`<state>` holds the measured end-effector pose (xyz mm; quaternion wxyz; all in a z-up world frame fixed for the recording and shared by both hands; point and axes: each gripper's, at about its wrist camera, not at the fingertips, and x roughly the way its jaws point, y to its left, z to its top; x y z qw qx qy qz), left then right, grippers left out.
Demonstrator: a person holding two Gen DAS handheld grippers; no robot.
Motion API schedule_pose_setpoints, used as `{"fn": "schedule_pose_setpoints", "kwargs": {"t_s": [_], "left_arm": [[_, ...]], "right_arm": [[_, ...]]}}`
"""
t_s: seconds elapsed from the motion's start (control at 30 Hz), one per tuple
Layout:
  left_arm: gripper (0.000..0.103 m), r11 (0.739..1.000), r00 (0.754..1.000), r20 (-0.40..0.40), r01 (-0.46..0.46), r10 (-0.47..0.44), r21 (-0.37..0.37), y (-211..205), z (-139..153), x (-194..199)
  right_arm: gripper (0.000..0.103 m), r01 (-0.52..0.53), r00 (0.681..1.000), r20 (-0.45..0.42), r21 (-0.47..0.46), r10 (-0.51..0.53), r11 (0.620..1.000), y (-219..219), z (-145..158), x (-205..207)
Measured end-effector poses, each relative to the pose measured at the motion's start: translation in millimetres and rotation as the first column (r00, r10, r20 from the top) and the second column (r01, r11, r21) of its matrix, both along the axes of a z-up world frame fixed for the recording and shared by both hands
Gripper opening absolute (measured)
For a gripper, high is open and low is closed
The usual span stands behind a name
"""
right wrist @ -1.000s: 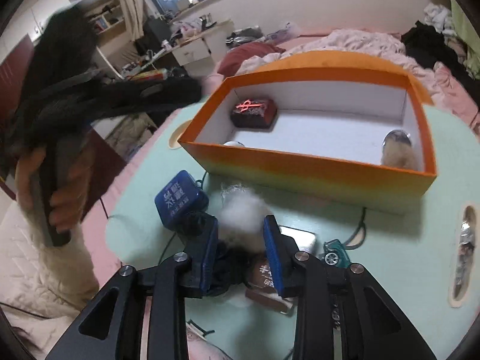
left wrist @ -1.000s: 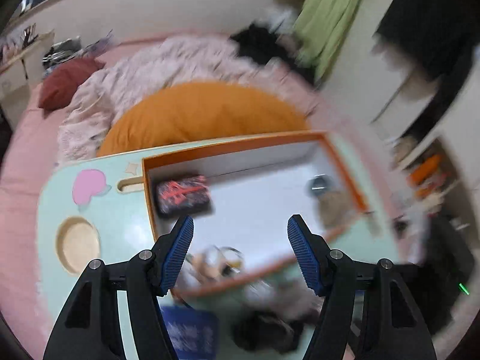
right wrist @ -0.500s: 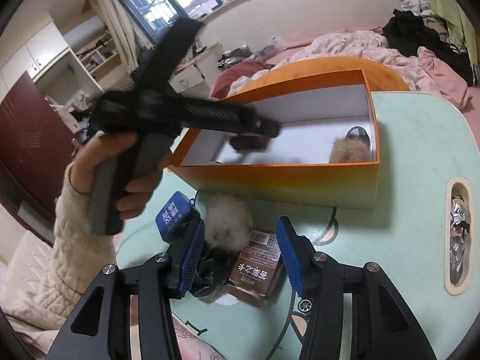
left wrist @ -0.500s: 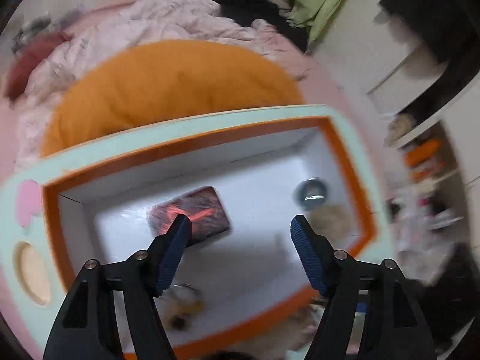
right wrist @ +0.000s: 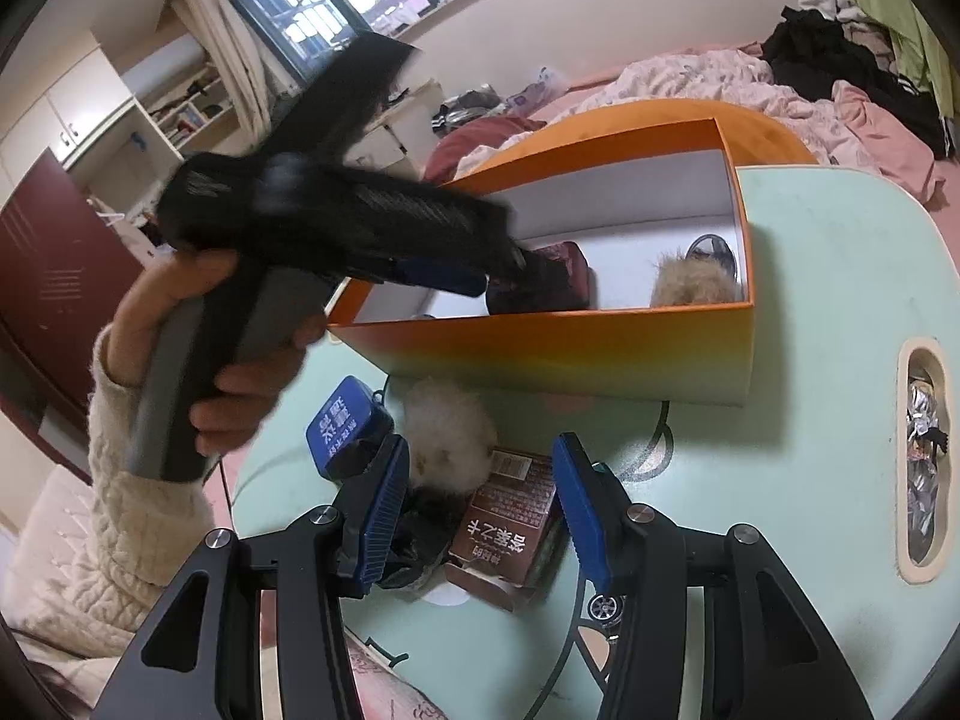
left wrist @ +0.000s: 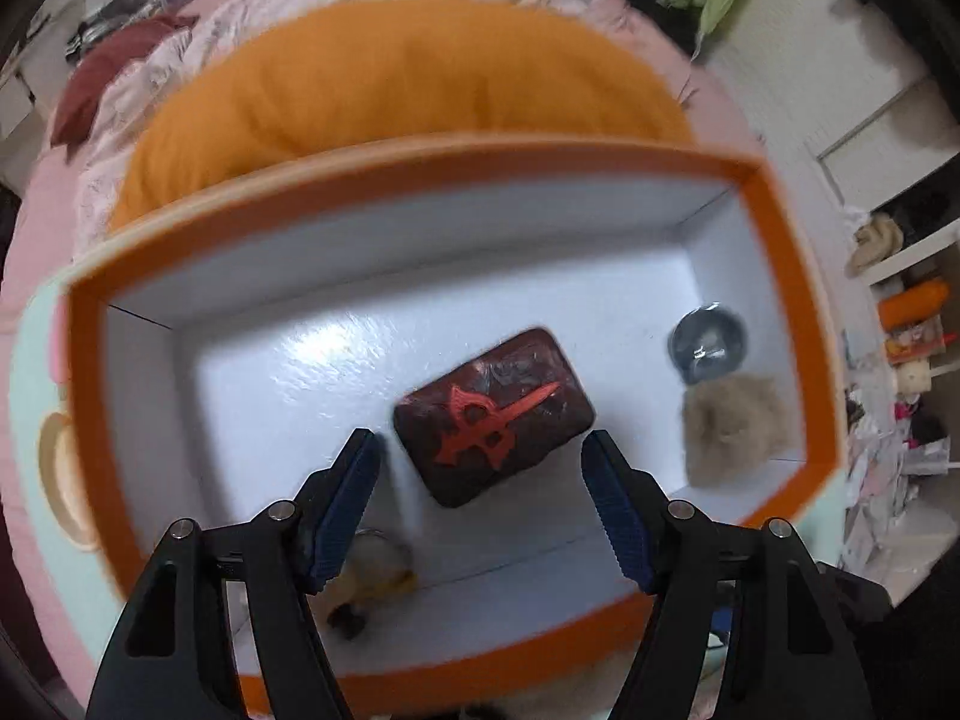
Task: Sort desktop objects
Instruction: 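Grasp the red-and-black case in the box with the left gripper and lift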
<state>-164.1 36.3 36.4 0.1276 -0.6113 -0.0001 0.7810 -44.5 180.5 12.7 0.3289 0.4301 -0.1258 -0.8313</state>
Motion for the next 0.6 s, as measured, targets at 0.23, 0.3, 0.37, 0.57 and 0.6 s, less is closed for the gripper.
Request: {"fn": "schedule_pose_setpoints", "kwargs": {"t_s": [0.23, 0.3, 0.37, 0.57, 0.6], "left_arm": [[0.070, 0.999, 0.997, -0.056, -0.049, 0.050, 0.014, 6.8, 1.3, -7.6], [0.063, 0.999, 0.995, -0.087, -0.047, 0.046, -0.003, 5.2, 3.6, -7.3], [0.061, 1.000, 0.994, -0.104, -0.025, 0.026, 0.007, 0.8, 0.6, -6.2], [0.008, 0.990, 0.977, -0.211, -0.014, 0.043, 0.141, -27.9, 34.0, 10.4], [0.008, 0.988, 0.972, -0.232, -0.012, 0.048, 0.153, -32.1, 46.2, 14.5]], "right_arm": [[0.049, -0.004, 1.000, 0.014, -0.010, 0.004, 1.000, 1.0, -4.3, 0.7], [0.049, -0.004, 1.000, 0.013, -0.008, 0.004, 1.000, 0.8, -3.5, 1.2], [0.049, -0.002, 1.000, 0.014, -0.008, 0.002, 1.000, 1.1, -3.3, 1.9], [0.049, 0.009, 1.000, 0.009, -0.013, -0.009, 1.000, 3.8, -2.5, 2.9], [0.049, 0.011, 1.000, 0.004, -0.018, -0.011, 1.000, 4.5, -1.7, 3.4]]}}
